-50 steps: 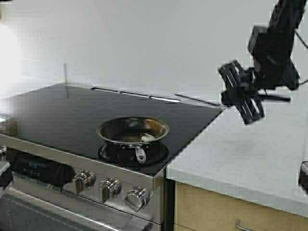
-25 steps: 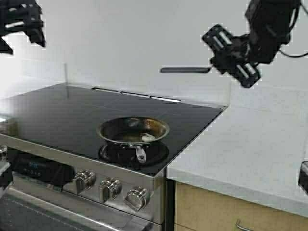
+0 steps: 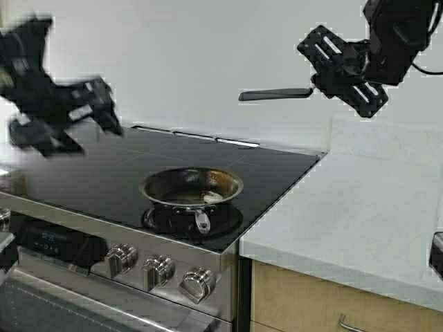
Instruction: Add oil to the pan and cook the shrimp and serve it
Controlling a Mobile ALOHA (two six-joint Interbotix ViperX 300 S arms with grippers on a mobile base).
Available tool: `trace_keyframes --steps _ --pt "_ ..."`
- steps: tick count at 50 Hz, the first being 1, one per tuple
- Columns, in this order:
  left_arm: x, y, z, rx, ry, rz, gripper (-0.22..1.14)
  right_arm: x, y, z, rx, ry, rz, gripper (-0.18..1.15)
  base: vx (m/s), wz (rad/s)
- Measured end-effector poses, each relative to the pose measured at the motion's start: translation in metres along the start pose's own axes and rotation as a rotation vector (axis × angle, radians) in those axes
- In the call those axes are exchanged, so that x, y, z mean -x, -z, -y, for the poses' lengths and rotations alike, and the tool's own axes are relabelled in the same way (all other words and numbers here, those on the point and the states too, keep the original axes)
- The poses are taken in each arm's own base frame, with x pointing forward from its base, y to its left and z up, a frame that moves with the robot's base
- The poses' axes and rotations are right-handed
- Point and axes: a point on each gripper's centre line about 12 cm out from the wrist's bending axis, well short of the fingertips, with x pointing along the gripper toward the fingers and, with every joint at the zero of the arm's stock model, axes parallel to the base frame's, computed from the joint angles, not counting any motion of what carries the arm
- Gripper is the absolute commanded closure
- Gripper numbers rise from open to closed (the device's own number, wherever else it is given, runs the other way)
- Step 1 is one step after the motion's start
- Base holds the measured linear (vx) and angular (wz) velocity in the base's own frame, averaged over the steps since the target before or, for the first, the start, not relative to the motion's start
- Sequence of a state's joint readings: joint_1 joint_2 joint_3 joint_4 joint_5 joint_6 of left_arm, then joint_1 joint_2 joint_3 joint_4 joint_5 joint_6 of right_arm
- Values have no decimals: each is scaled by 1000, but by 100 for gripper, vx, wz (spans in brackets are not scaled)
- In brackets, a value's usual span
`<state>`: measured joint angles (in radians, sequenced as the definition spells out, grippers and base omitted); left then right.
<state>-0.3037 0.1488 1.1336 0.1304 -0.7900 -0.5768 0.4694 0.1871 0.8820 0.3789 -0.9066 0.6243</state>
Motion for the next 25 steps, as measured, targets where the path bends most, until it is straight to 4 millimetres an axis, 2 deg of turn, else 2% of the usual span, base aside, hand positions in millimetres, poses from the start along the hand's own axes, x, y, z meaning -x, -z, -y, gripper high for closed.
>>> trace_keyframes --steps 13,25 --pt "-63 47 -2 246 220 -67 -9 0 1 -1 18 -2 -3 90 0 0" --pt "-118 72 -11 370 296 -105 -9 0 1 0 16 5 1 90 0 0"
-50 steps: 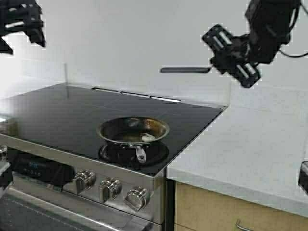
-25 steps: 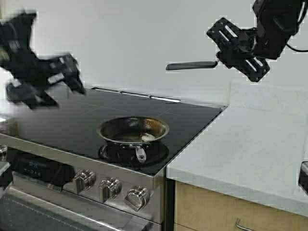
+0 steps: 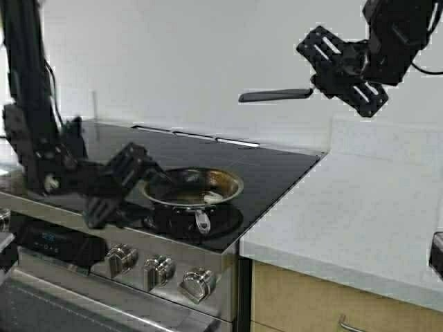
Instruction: Add oil to the pan and cook the shrimp and serve it
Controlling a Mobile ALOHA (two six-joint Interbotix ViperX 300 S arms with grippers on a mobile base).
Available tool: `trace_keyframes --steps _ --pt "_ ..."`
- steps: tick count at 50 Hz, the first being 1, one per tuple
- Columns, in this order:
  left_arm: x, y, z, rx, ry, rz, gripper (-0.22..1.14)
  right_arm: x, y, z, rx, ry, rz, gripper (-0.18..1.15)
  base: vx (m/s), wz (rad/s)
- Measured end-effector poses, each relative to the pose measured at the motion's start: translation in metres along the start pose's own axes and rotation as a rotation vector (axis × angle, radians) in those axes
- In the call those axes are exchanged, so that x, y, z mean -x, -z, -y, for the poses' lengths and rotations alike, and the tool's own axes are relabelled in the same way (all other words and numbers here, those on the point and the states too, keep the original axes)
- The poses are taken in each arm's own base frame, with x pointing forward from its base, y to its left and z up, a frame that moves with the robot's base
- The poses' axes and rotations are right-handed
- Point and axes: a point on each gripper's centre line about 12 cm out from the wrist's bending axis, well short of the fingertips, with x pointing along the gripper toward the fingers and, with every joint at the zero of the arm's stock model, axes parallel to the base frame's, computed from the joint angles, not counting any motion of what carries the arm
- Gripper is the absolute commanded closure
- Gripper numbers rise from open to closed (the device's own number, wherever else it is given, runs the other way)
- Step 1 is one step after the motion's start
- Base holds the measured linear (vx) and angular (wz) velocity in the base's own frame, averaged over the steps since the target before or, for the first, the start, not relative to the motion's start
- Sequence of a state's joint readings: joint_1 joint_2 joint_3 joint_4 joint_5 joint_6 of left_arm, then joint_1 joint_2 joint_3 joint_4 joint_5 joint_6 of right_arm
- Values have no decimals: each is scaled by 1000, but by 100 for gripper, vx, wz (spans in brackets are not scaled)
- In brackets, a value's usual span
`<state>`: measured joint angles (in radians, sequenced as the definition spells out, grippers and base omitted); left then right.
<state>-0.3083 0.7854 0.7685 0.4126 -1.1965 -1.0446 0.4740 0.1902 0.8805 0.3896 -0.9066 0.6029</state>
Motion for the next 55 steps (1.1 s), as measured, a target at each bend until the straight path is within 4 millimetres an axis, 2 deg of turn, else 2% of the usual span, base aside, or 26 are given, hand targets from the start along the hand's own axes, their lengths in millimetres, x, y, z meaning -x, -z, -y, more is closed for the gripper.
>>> trace_keyframes --steps 9,20,31,44,47,50,55 --pt "-34 9 -6 105 68 -35 -9 0 2 3 0 9 -2 90 0 0" --pt "-66 23 2 188 132 -73 -9 0 2 3 -2 12 -4 90 0 0" --pt "-84 29 8 244 173 -90 -9 0 2 3 -1 13 -3 90 0 0" --pt "-94 35 12 355 195 -110 -7 2 3 6 -5 18 -6 90 0 0" --pt "-96 36 15 362 211 -113 -2 2 3 6 -6 20 -8 90 0 0" --pt "-96 36 17 368 227 -114 10 3 3 6 -11 22 -7 90 0 0" --pt "-96 38 16 407 226 -119 50 2 3 6 -12 19 -7 90 0 0"
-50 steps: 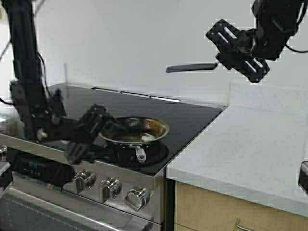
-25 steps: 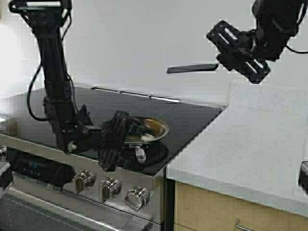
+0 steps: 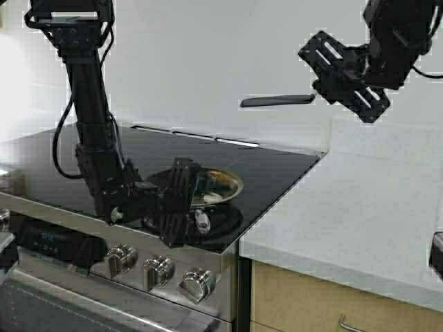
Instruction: Add oil to the pan and cook the shrimp and serve it
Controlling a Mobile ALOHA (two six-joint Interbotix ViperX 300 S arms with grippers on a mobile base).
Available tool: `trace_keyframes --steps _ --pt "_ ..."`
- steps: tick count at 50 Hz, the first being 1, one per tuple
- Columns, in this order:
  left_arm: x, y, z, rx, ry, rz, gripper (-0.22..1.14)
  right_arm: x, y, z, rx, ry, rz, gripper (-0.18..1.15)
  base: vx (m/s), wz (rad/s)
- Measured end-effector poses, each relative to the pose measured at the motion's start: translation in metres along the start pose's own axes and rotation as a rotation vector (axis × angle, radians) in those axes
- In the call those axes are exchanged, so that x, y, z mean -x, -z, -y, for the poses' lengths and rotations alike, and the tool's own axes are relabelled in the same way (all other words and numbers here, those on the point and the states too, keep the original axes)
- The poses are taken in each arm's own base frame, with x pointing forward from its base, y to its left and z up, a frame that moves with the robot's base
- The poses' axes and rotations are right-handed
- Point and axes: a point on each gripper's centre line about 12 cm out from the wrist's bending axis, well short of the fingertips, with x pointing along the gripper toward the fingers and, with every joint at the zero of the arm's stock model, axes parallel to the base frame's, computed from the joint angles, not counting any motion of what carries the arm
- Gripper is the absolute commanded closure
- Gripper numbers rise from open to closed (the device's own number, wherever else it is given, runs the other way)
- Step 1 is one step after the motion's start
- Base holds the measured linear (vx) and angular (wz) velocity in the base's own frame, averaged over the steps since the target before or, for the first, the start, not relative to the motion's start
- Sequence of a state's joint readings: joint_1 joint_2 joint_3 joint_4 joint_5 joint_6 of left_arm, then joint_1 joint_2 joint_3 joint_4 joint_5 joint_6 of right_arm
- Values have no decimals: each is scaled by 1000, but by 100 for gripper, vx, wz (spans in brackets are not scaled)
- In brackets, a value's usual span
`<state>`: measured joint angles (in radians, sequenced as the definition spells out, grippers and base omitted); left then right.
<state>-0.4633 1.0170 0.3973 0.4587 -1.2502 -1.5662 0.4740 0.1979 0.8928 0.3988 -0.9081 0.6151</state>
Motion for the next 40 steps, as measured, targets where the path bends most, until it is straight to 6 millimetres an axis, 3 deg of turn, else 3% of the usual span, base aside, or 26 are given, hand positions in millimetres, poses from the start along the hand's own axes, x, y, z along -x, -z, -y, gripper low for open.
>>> trace_keyframes --steps 4,7,15,25,32,40 --pt "1 0 -2 39 -4 1 87 0 0 1 -1 3 -1 90 0 0" --pt "2 0 -2 71 -5 8 104 0 0 0 -3 0 0 90 0 0" --pt "8 2 -6 93 -26 13 85 0 0 0 17 0 0 90 0 0" --pt "20 11 -7 95 -59 1 89 -4 13 14 88 42 -41 90 0 0" --pt "29 12 -5 91 -73 6 89 -23 33 24 247 62 -78 90 0 0" --pt "40 18 1 94 -92 -4 89 -51 60 18 419 26 -102 90 0 0"
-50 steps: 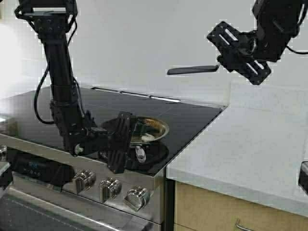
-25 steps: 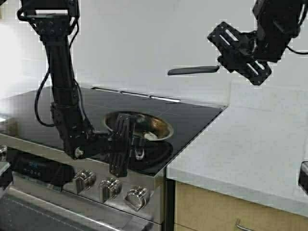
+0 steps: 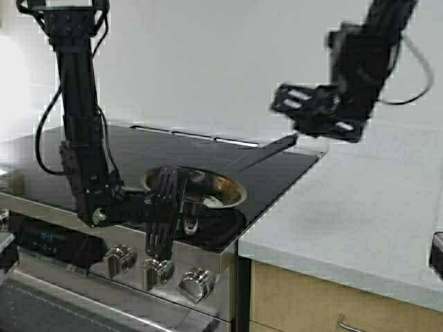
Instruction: Add oil to the pan and cook the shrimp and serve it
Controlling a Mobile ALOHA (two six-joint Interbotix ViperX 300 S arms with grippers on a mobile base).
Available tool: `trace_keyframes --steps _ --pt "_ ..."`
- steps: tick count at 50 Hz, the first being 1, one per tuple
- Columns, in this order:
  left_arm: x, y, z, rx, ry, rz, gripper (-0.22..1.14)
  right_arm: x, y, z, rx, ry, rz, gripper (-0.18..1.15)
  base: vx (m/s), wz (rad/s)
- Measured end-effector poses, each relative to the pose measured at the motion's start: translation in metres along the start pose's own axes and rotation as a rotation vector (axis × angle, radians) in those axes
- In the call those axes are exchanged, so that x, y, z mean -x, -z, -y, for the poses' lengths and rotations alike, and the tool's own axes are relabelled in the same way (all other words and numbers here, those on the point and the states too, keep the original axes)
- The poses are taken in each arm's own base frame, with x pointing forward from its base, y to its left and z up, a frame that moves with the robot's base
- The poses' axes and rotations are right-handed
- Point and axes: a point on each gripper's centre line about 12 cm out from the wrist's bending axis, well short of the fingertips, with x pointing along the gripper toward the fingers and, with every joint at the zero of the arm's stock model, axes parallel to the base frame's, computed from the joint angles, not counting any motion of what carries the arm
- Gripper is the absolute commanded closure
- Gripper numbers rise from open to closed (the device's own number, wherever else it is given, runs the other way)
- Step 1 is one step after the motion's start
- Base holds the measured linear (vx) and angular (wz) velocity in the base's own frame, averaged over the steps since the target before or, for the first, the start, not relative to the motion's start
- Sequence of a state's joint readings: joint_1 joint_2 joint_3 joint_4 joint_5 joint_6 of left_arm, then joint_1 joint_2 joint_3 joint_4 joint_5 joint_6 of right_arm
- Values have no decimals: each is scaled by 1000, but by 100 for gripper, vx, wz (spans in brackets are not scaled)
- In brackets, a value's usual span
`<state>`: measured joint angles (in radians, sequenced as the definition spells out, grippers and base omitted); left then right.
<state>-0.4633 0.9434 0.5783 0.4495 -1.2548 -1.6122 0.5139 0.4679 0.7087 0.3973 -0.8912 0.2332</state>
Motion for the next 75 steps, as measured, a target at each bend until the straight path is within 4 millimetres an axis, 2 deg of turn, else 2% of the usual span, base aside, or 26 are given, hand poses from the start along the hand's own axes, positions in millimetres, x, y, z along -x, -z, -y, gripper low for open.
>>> trace_keyframes --steps 5,13,20,25,29,36,41,55,64,75 --pt "7 4 4 0 -9 -9 89 -15 10 -9 17 -21 -3 90 0 0" --pt "8 6 5 -21 -29 -33 89 -39 22 -11 65 -27 1 90 0 0" --pt "10 8 4 -32 -52 -42 89 -56 33 -15 279 -37 5 90 0 0" --pt "10 8 7 -37 -52 -43 89 -63 43 -27 453 -55 15 90 0 0" --pt "11 8 9 -39 -51 -42 89 -64 50 -37 507 -65 16 90 0 0" --pt "11 8 10 -40 -53 -43 89 -61 61 -47 529 -81 6 90 0 0" --pt "11 7 12 -41 -58 -39 89 -56 66 -43 528 -77 -13 90 0 0" --pt "9 7 14 -39 -63 -20 89 -23 90 -37 537 -66 -95 90 0 0" --pt "9 8 14 -39 -63 -20 89 1 103 -45 538 -88 -137 90 0 0" --pt "9 9 14 -43 -63 -23 89 10 106 -43 509 -53 -136 90 0 0"
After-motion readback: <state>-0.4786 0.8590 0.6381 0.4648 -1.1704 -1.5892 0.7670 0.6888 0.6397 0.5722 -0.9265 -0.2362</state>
